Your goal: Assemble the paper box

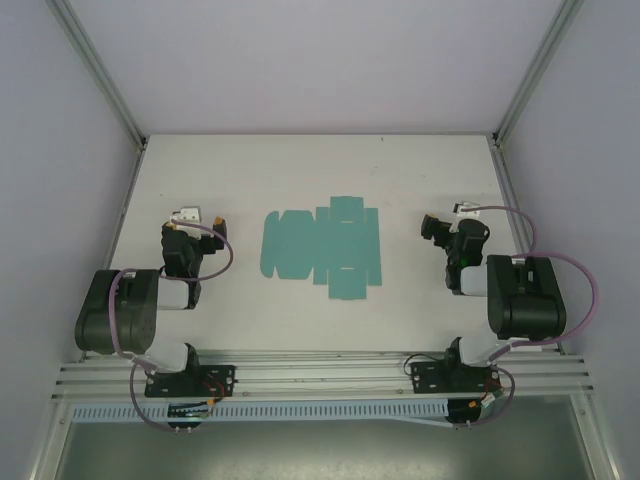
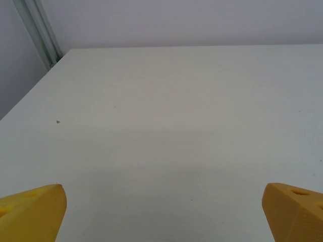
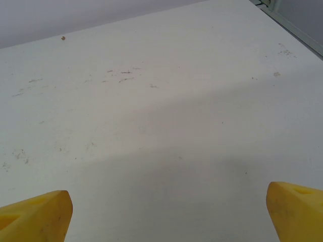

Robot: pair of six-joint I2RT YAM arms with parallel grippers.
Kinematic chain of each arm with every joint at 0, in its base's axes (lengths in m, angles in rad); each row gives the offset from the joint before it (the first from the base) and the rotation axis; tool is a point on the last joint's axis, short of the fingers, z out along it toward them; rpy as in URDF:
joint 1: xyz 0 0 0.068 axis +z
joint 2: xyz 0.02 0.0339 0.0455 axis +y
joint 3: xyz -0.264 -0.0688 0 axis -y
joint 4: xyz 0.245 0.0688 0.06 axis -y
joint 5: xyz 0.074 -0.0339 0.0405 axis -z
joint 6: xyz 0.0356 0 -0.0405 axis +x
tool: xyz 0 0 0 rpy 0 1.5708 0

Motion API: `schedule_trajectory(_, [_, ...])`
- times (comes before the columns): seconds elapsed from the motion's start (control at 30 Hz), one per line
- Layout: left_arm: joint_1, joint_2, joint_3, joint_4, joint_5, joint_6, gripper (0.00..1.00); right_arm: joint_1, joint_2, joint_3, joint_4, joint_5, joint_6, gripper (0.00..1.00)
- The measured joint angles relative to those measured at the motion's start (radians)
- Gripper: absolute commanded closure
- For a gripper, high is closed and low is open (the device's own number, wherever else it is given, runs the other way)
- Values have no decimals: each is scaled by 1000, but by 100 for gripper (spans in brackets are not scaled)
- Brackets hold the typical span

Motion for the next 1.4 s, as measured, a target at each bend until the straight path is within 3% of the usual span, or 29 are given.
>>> schedule_trajectory(1.23, [0,0,0,1,0,0,1,2,-24,2,-45,0,-1,1])
schedule_trajectory(1.3, [0,-17,12,-46,10,3,1,6,-84,8,-114,4,-3,1])
schedule_trajectory(1.4, [0,-115,104,-248,10,-2,1,22,-203,53,-241,22,2,1])
